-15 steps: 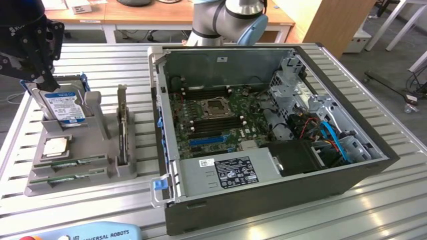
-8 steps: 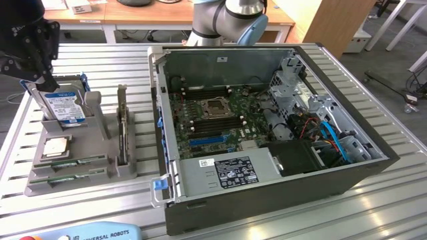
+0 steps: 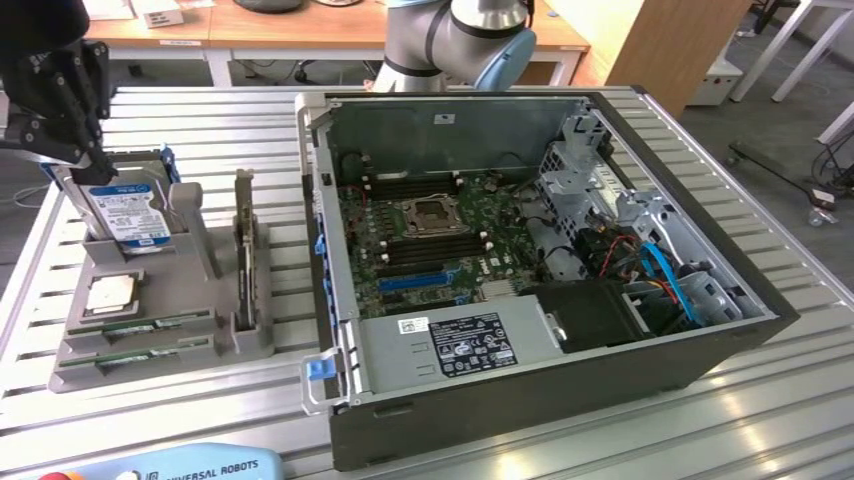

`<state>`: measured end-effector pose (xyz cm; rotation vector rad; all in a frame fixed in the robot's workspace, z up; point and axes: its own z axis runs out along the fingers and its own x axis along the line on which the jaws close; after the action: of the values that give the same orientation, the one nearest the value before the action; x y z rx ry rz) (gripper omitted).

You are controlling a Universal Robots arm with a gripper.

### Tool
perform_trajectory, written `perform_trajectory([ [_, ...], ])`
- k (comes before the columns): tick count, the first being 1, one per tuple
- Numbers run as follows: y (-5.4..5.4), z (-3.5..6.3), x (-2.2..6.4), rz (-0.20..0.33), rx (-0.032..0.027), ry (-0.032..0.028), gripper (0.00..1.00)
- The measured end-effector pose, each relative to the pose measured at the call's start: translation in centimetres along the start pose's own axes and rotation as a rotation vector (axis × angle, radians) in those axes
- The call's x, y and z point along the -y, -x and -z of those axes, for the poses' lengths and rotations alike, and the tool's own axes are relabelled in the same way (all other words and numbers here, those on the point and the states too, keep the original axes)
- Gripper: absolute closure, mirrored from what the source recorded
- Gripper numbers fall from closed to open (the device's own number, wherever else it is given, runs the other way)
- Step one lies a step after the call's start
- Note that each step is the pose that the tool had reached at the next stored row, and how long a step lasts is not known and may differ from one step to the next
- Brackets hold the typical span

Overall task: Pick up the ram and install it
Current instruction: 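Pick up the ram and move it above insertion slot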

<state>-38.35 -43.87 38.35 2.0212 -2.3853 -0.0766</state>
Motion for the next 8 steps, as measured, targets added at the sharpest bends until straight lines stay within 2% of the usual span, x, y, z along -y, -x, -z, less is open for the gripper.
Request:
perform_trajectory([
  [6, 0.00, -0.05, 0.00, 0.108, -0.0051, 0.0022, 0.90],
  [8, 0.00, -0.05, 0.00, 0.122, -0.0058, 0.0026, 0.90],
])
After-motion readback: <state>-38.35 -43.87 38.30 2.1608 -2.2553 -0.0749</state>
